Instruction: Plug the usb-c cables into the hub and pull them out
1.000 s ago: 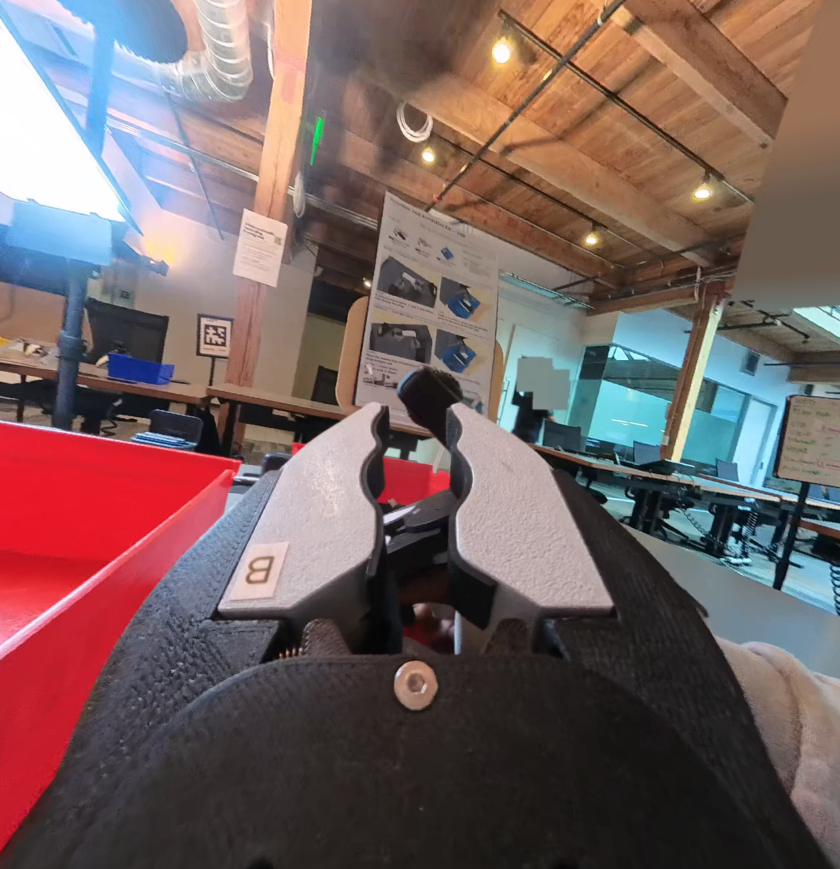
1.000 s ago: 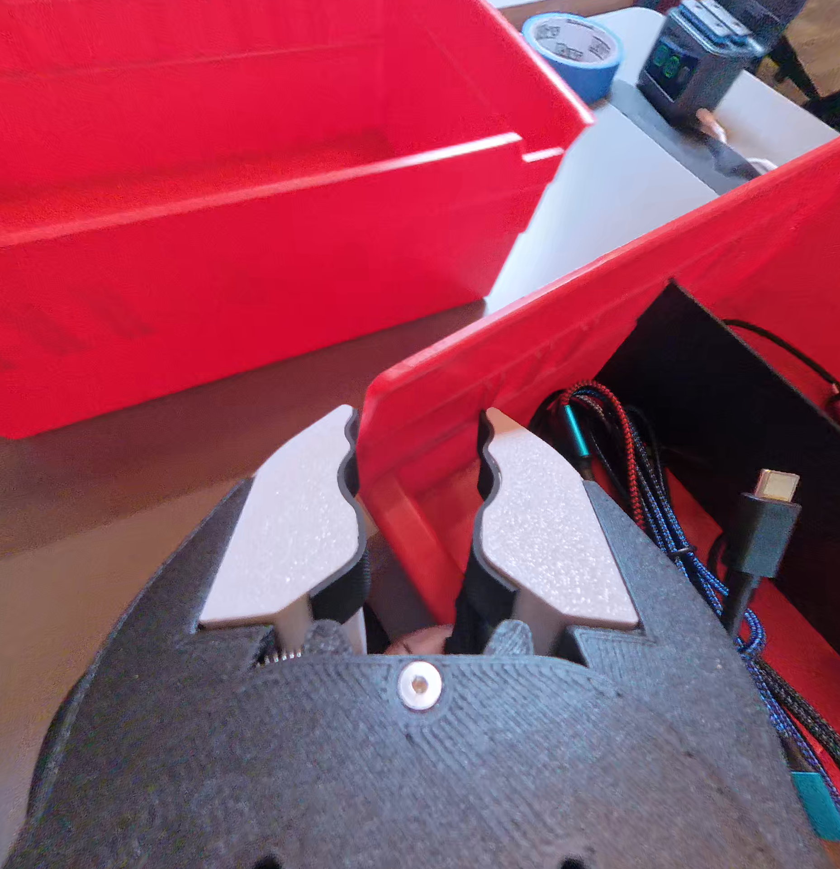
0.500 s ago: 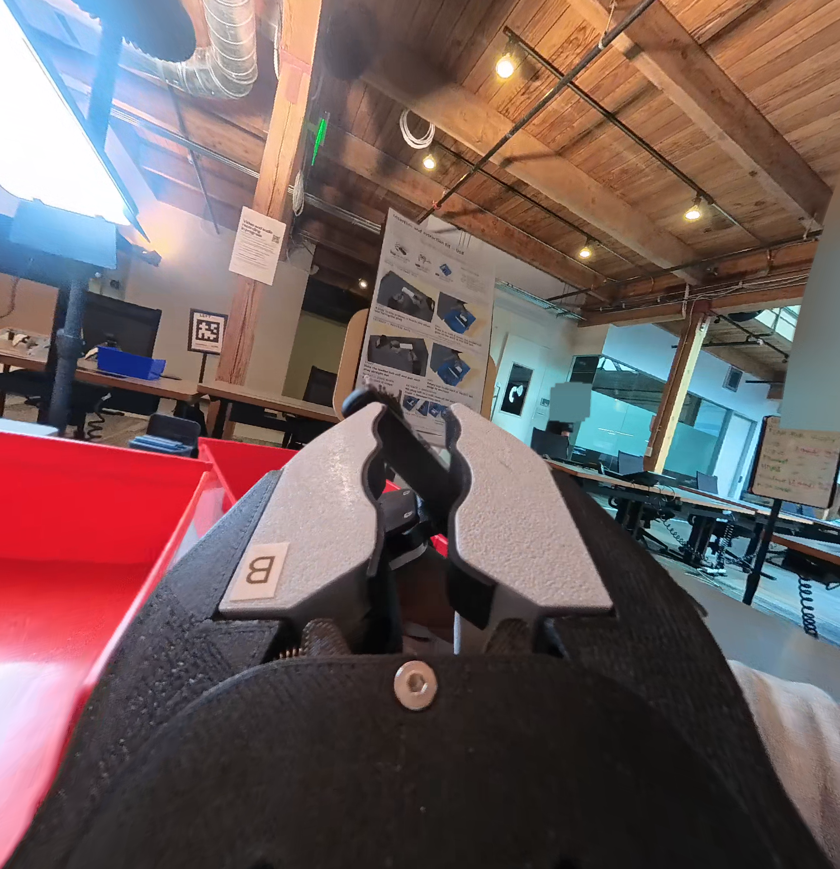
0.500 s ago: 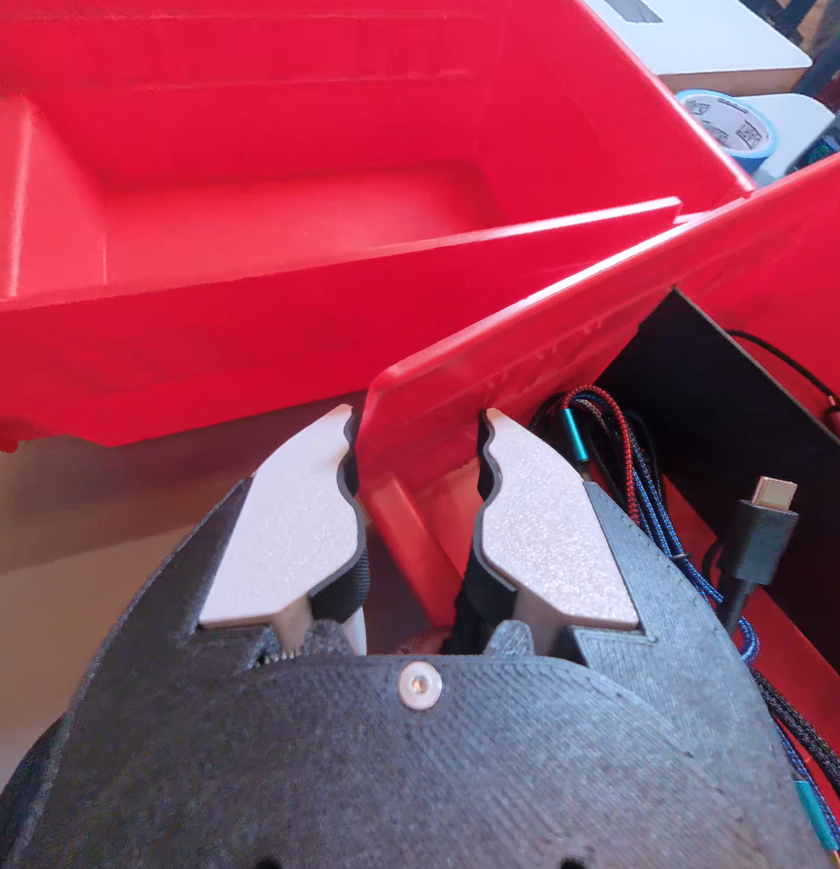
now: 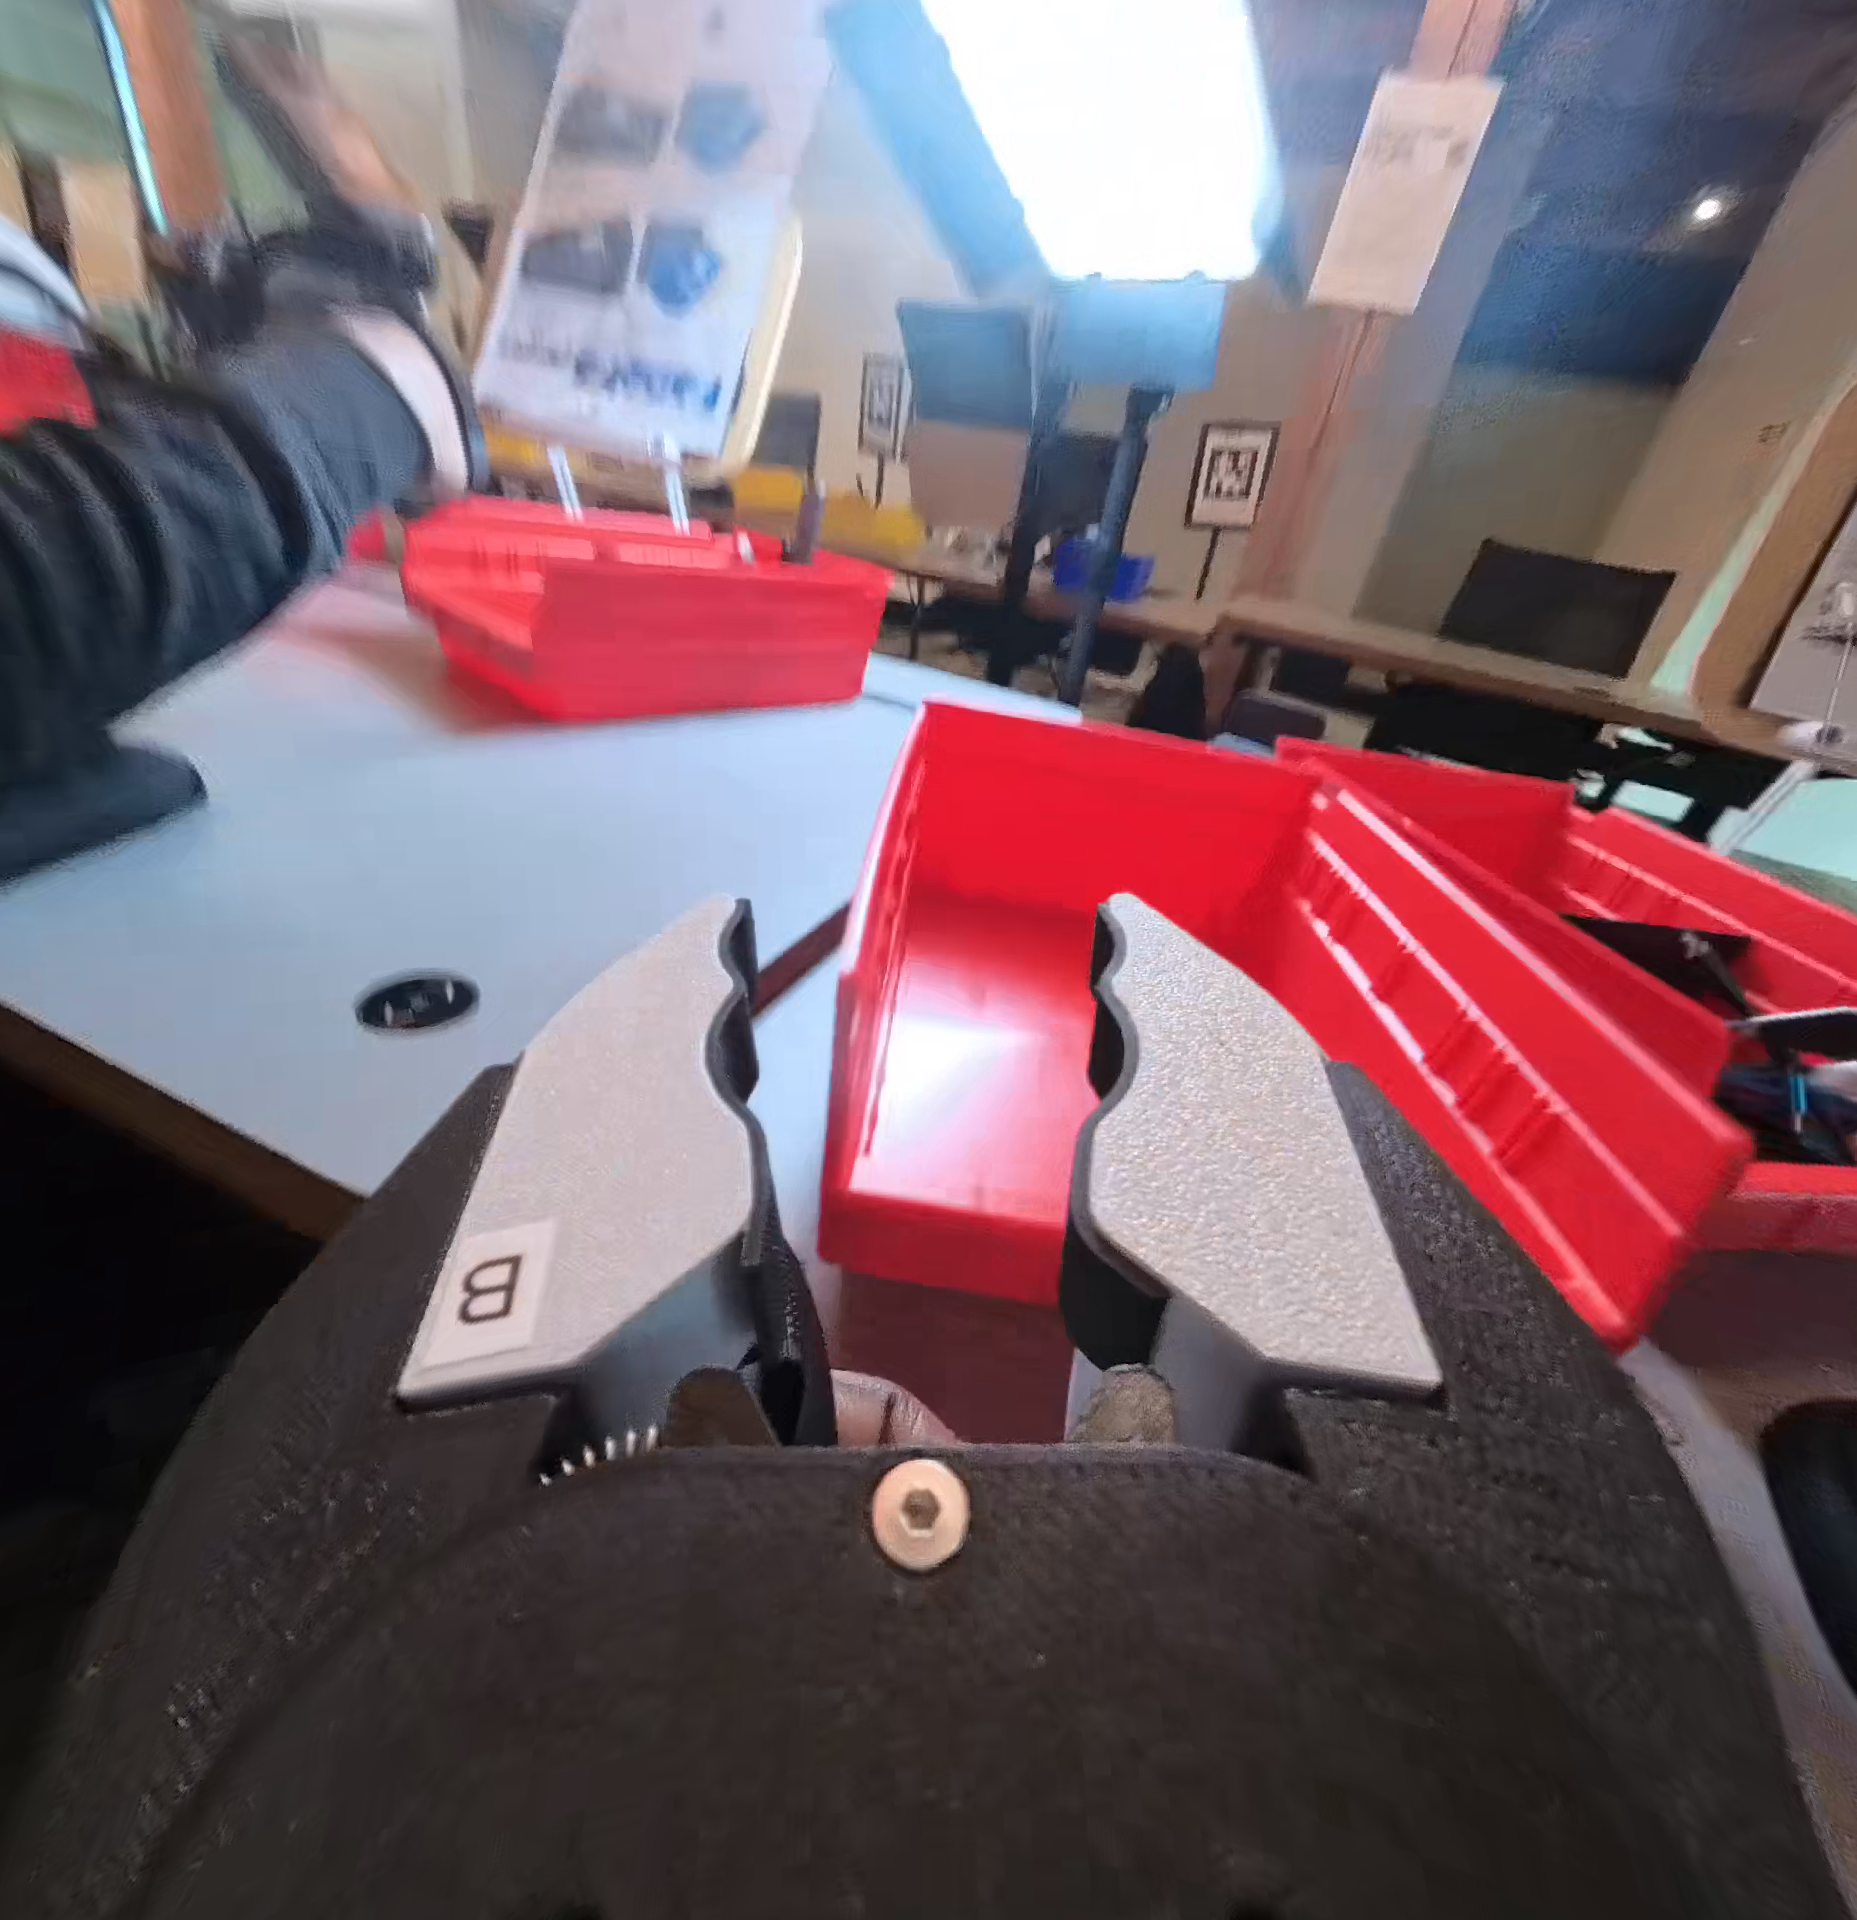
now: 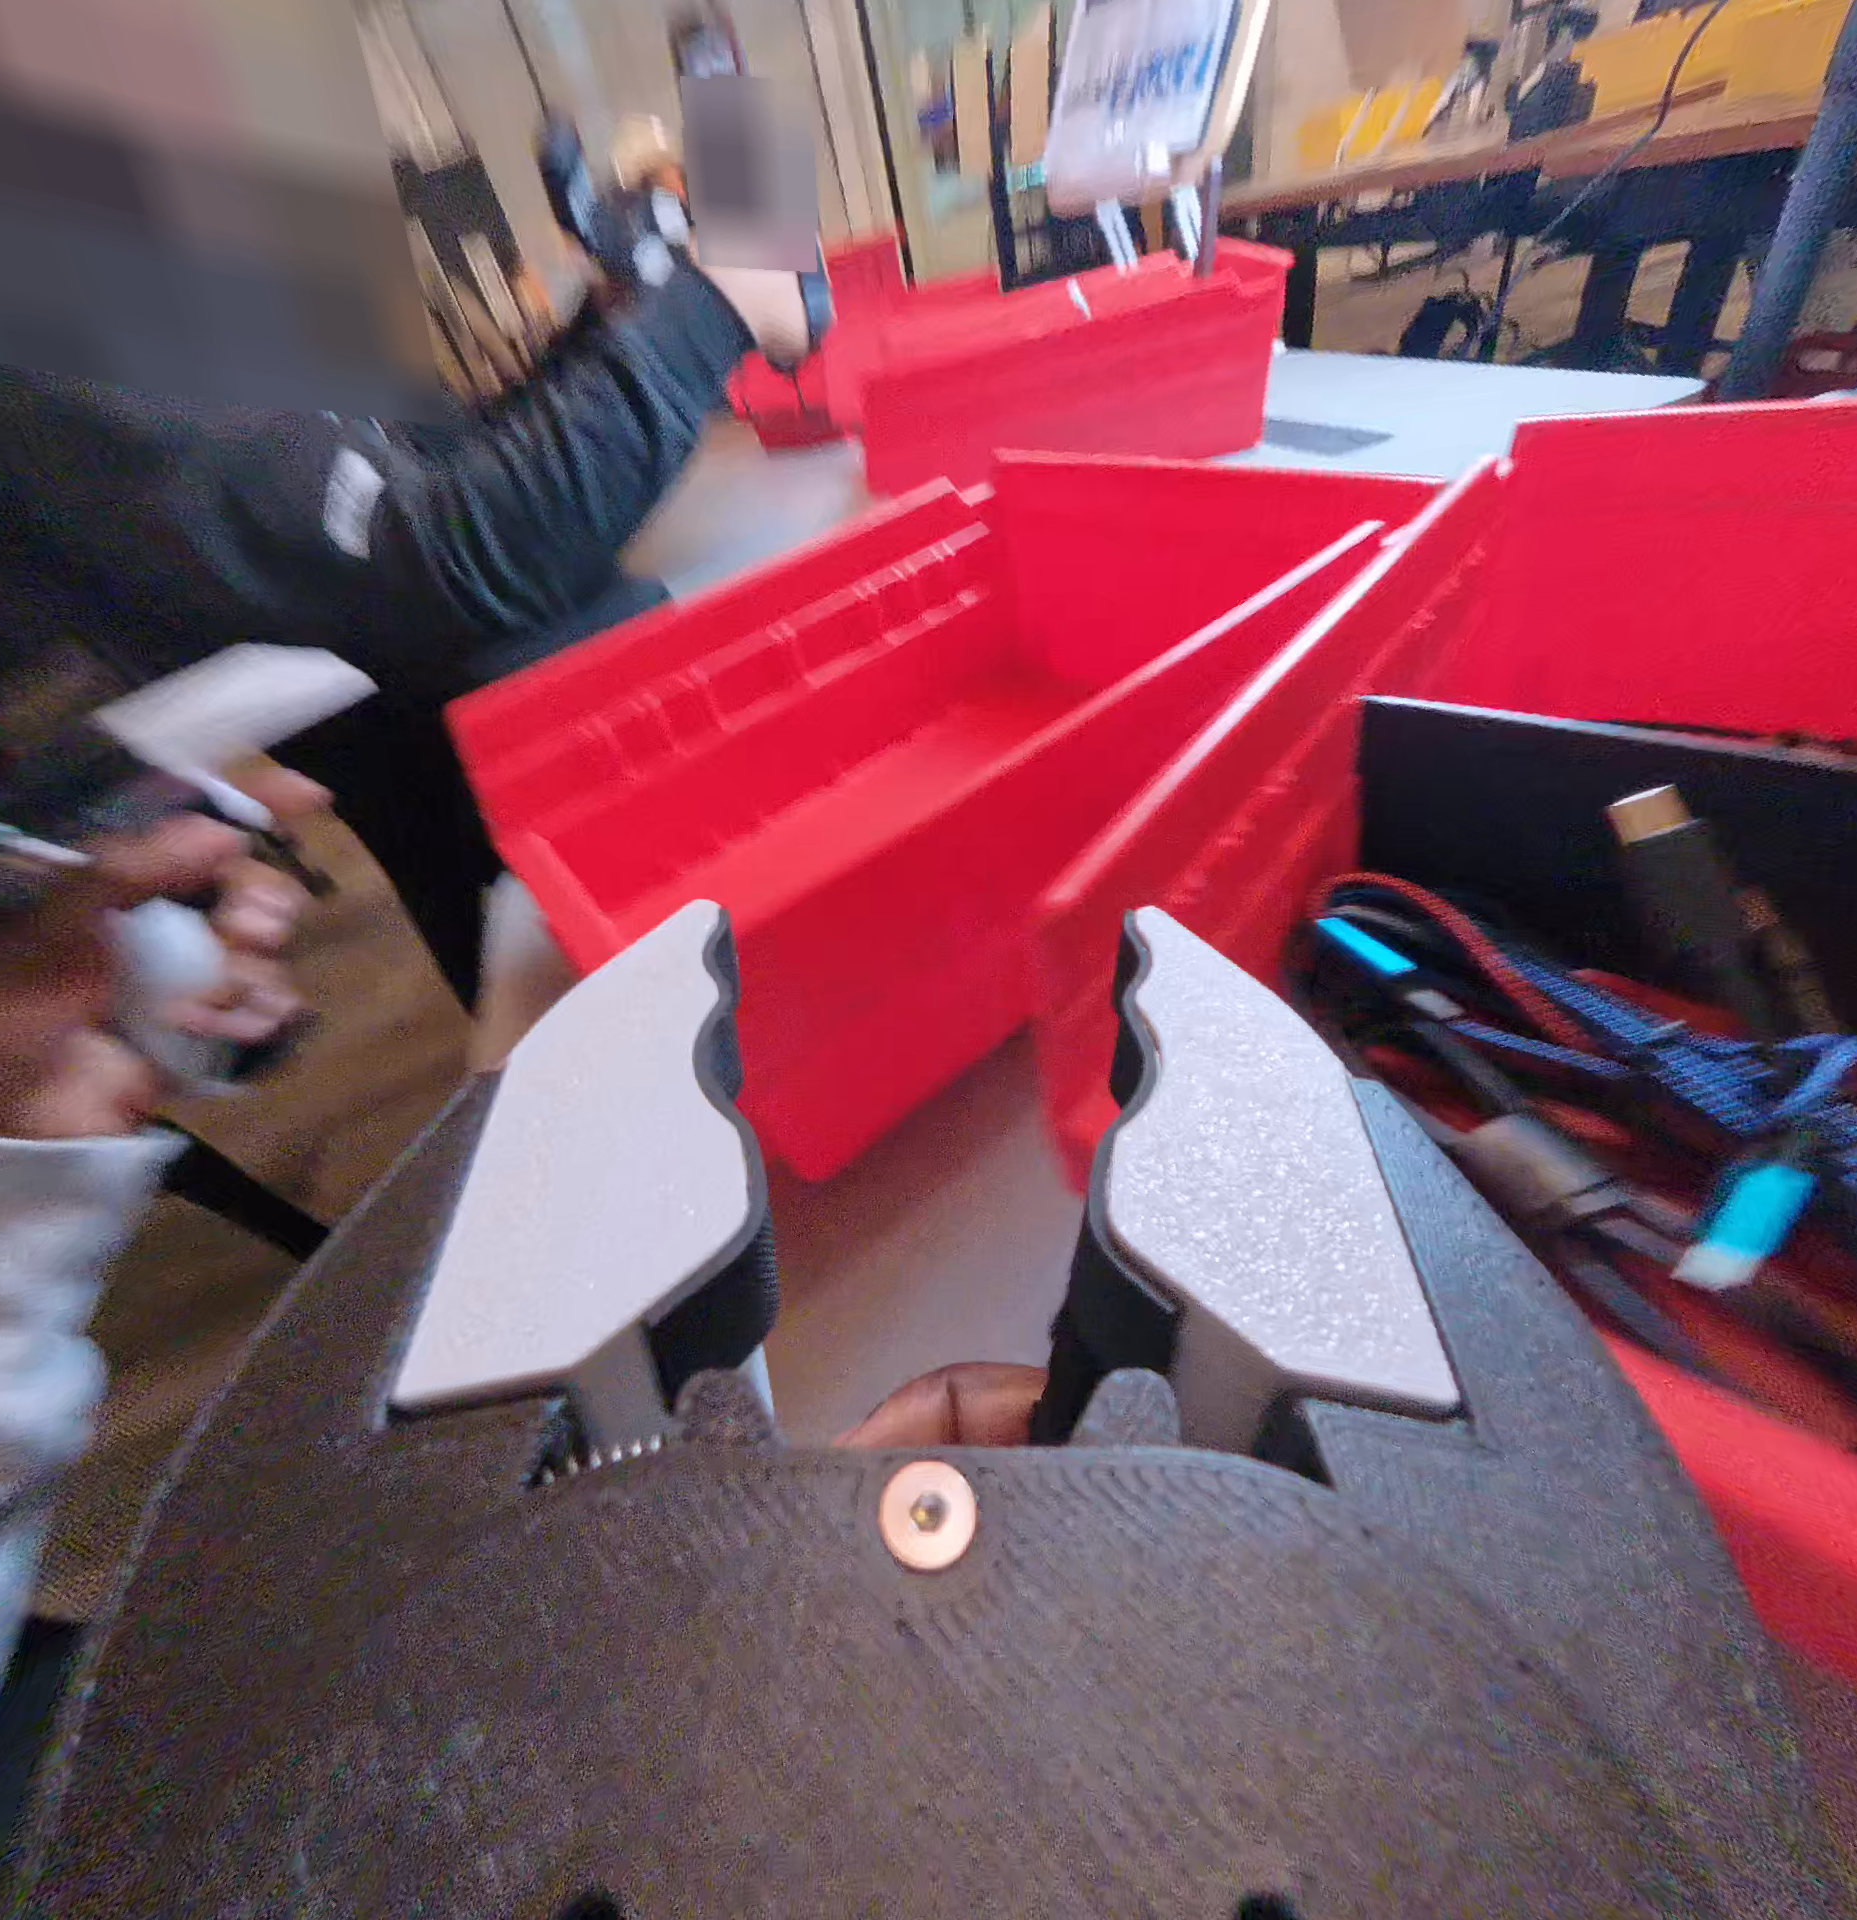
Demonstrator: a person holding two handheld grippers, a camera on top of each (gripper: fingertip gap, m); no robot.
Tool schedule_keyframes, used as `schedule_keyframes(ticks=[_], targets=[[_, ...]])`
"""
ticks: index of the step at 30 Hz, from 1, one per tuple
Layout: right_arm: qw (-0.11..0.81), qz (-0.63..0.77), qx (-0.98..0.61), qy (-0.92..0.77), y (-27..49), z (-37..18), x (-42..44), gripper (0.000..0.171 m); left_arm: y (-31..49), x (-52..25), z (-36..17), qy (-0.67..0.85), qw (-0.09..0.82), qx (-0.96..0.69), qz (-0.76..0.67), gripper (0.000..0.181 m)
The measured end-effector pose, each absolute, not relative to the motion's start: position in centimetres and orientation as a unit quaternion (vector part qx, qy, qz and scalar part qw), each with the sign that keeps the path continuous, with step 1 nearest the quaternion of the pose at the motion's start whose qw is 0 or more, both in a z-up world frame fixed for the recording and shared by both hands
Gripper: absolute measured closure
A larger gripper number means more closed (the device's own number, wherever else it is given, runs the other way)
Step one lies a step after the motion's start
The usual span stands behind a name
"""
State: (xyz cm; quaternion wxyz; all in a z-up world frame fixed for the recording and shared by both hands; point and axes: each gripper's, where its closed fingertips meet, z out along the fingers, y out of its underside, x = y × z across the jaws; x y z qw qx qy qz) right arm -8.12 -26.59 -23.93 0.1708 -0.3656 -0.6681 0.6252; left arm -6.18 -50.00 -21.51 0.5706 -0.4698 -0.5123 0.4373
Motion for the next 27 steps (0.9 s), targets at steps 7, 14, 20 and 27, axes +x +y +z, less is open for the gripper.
schedule_keyframes(ticks=[7,14,20,27], targets=[[0.277,0.595,-0.314,-0.686,-31.2,-24.9,-5.0,0.087,-51.5,-10.9,-26.9,-0.509,0.511,-0.555,0.415,0.122],[0.257,0.497,-0.364,-0.744,-32.4,-28.4,-7.3,0.088,-50.2,-12.3,-28.1,-0.458,0.452,-0.615,0.455,0.127],[0.349,0.432,-0.405,-0.726,-30.5,-28.4,-9.8,0.147,-48.9,-10.7,-27.8,-0.489,0.484,-0.593,0.418,0.176],[0.467,0.491,-0.352,-0.646,-27.1,-20.8,-7.1,0.158,-45.8,-4.4,-19.2,-0.418,0.504,-0.507,0.56,0.174]])
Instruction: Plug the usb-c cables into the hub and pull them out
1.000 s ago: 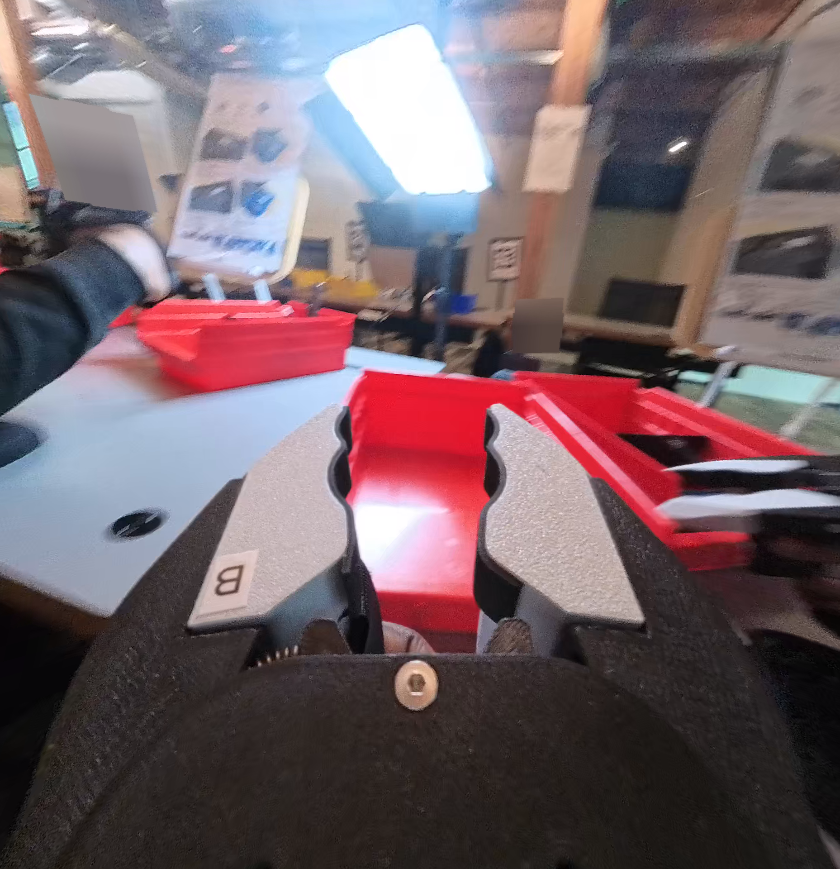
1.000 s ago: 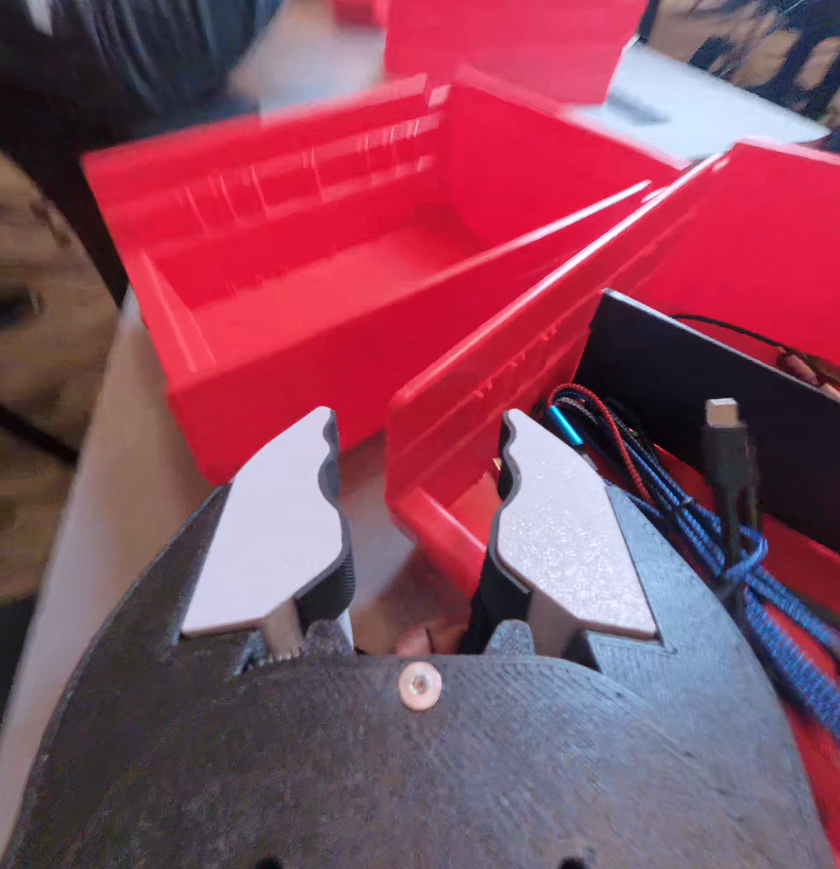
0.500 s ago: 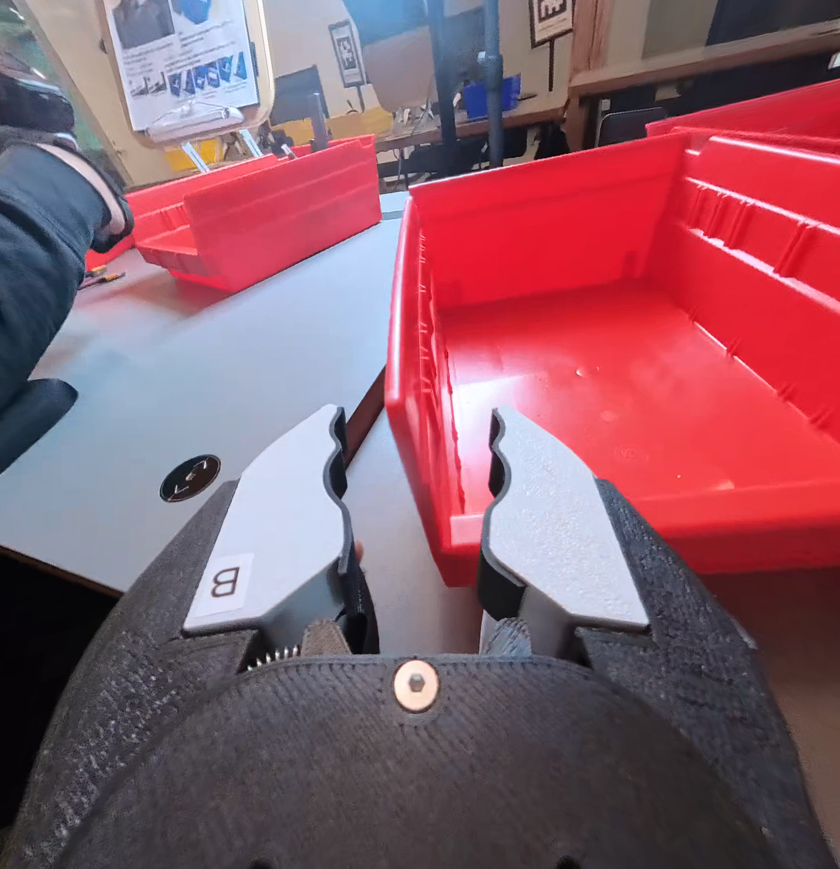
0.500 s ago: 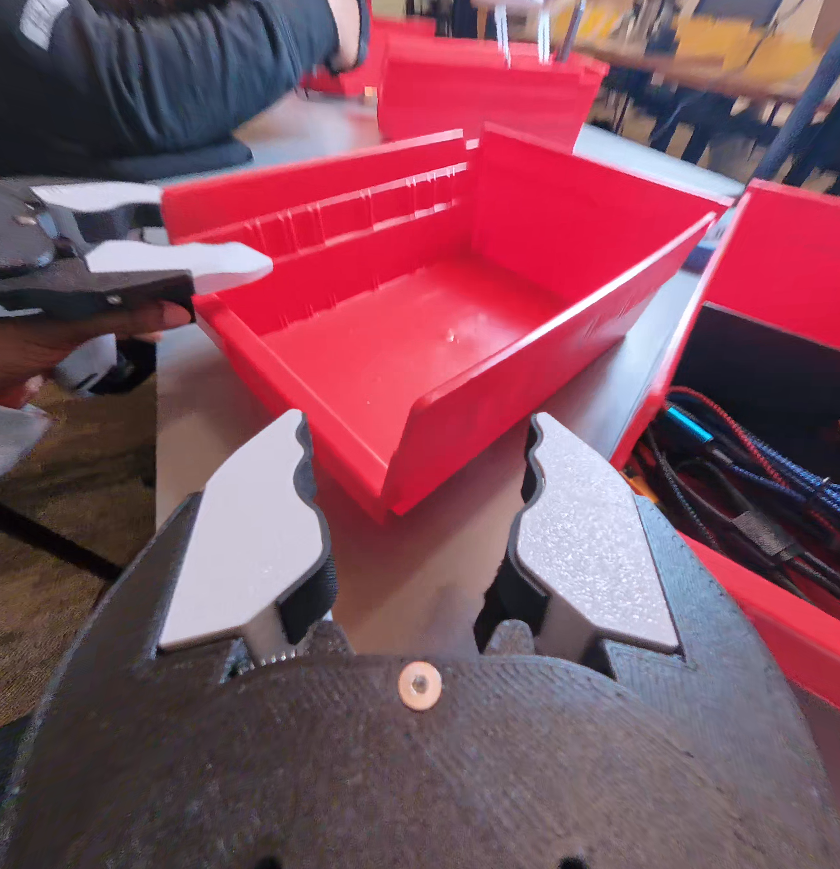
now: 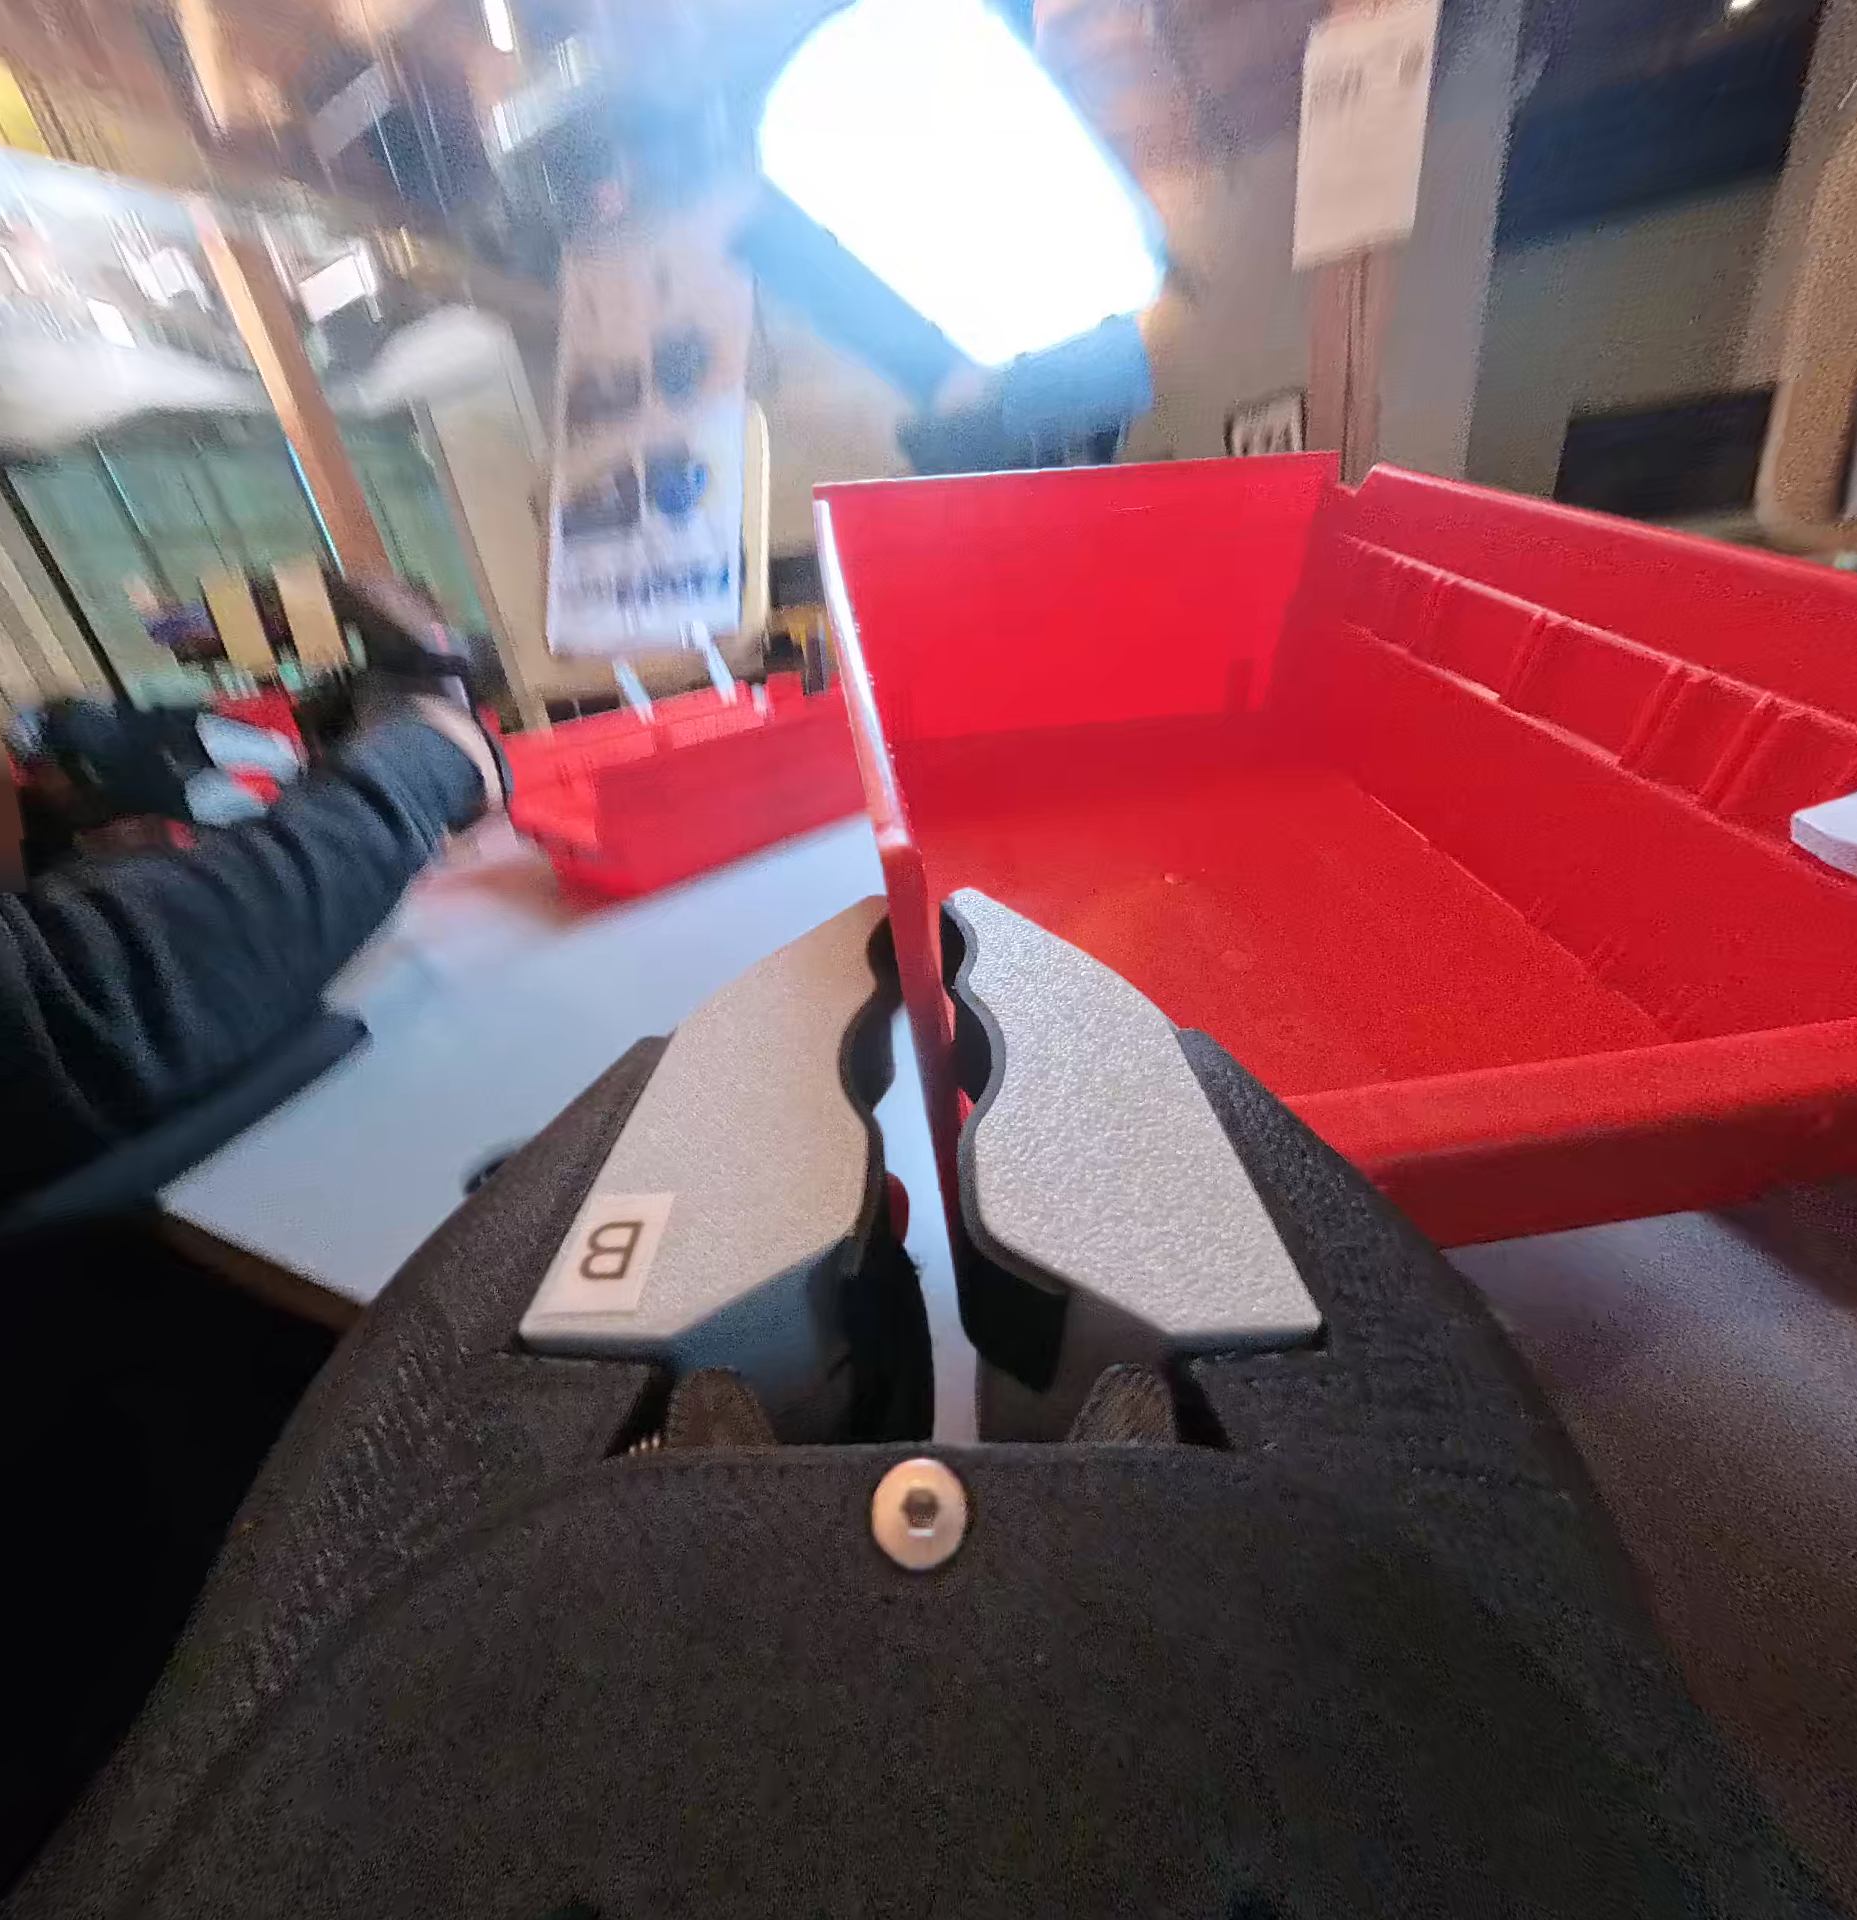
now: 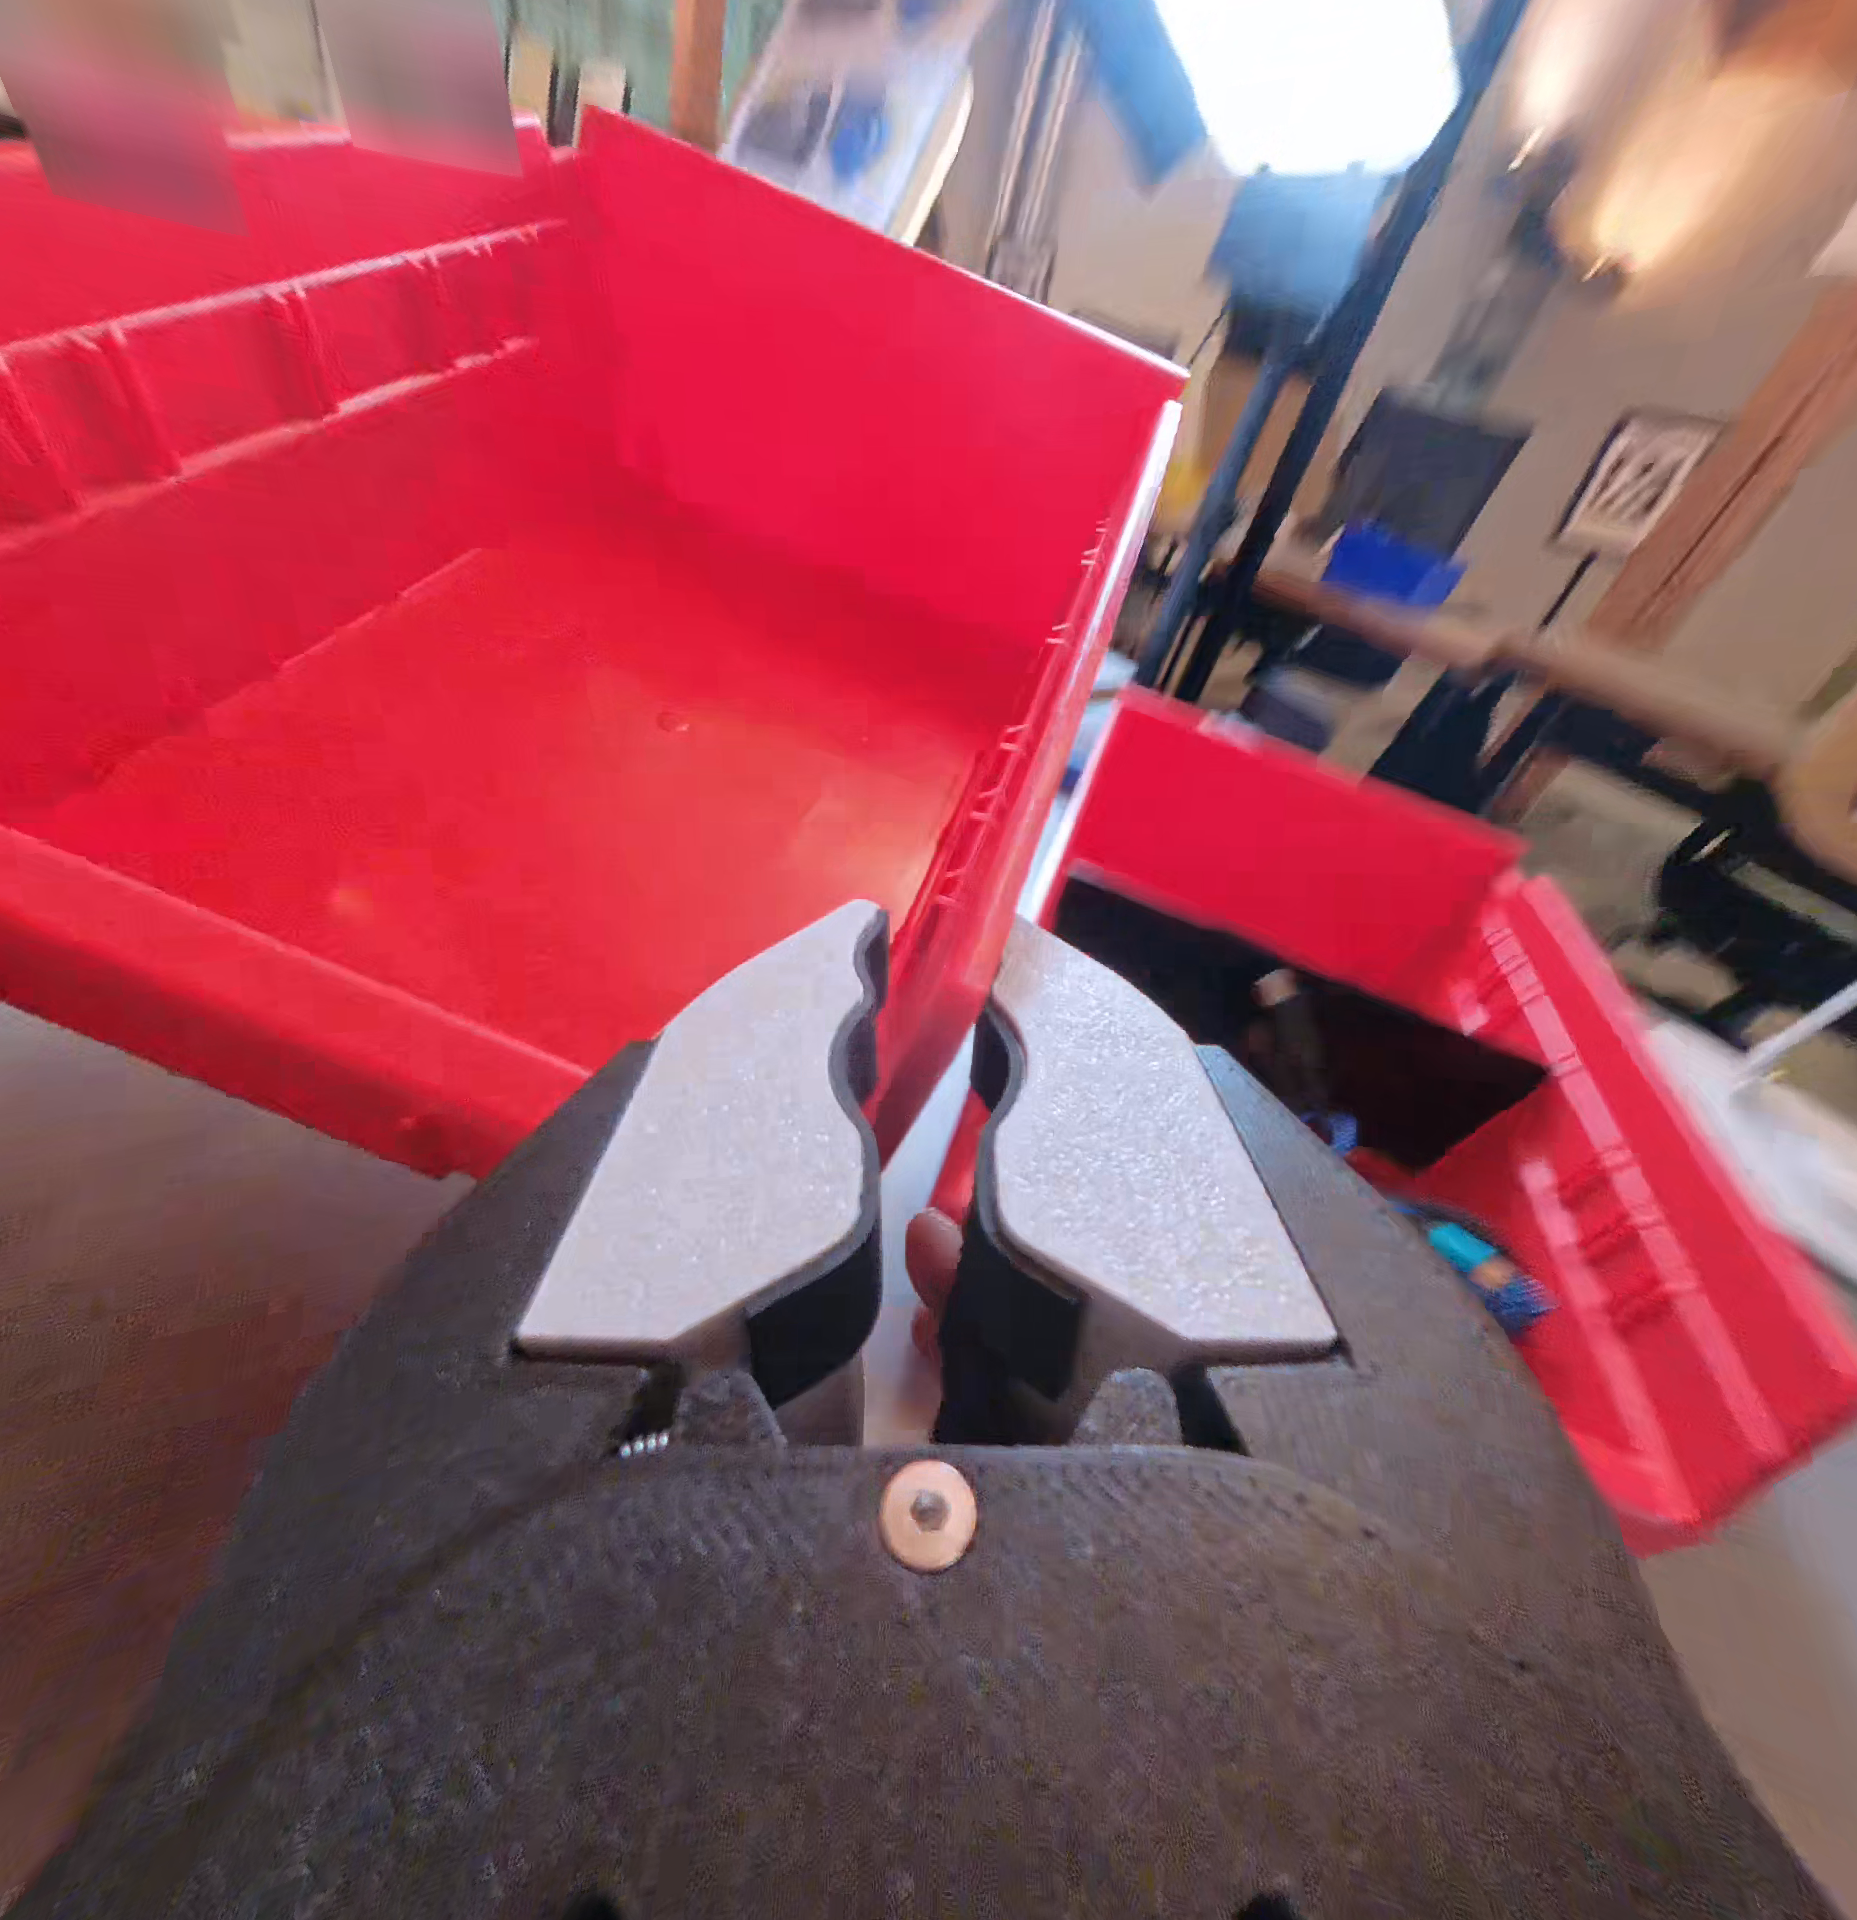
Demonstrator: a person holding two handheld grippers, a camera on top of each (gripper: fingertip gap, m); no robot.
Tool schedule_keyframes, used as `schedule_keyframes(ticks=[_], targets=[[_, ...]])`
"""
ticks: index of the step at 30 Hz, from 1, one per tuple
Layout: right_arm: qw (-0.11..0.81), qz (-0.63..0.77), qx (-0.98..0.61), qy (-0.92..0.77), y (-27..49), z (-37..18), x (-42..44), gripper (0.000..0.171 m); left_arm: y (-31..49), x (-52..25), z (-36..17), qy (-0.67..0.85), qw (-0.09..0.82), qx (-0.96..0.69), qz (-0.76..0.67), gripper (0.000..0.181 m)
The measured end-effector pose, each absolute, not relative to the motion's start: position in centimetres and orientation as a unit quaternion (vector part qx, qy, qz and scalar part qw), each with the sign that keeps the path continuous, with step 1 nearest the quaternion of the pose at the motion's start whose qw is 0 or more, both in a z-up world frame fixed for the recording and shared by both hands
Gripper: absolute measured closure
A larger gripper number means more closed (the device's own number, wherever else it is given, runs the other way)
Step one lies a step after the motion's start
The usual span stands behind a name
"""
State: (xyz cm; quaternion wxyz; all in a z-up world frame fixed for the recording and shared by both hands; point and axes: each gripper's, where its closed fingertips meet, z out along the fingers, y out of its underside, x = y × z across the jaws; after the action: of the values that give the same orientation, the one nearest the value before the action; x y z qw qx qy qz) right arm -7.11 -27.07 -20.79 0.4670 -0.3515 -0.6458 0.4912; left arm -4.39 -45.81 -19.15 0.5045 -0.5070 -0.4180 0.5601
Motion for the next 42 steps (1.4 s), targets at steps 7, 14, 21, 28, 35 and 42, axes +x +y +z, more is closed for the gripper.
schedule_keyframes(ticks=[7,14,21,28,35,42], targets=[[0.592,0.54,-0.292,-0.522,-18.2,-10.8,-0.4,0.156,-37.0,0.8,-9.0,-0.28,0.613,-0.425,0.604,0.174],[0.648,0.45,-0.4,-0.466,-1.6,-12.6,4.6,0.159,-19.7,0.7,-10.4,-0.196,0.708,-0.485,0.475,0.17],[0.638,0.331,-0.524,-0.457,13.4,-19.1,8.9,0.158,-2.4,0.0,-16.6,-0.15,0.708,-0.609,0.324,0.166],[0.603,0.246,-0.606,-0.456,21.9,-25.1,12.4,0.159,7.8,0.8,-23.3,-0.124,0.655,-0.707,0.236,0.165],[0.587,0.252,-0.621,-0.454,23.6,-27.2,13.6,0.159,10.0,1.7,-26.2,-0.107,0.638,-0.739,0.186,0.16],[0.614,0.297,-0.607,-0.408,24.6,-25.4,15.3,0.149,8.8,2.8,-24.8,-0.08,0.668,-0.727,0.137,0.13]])
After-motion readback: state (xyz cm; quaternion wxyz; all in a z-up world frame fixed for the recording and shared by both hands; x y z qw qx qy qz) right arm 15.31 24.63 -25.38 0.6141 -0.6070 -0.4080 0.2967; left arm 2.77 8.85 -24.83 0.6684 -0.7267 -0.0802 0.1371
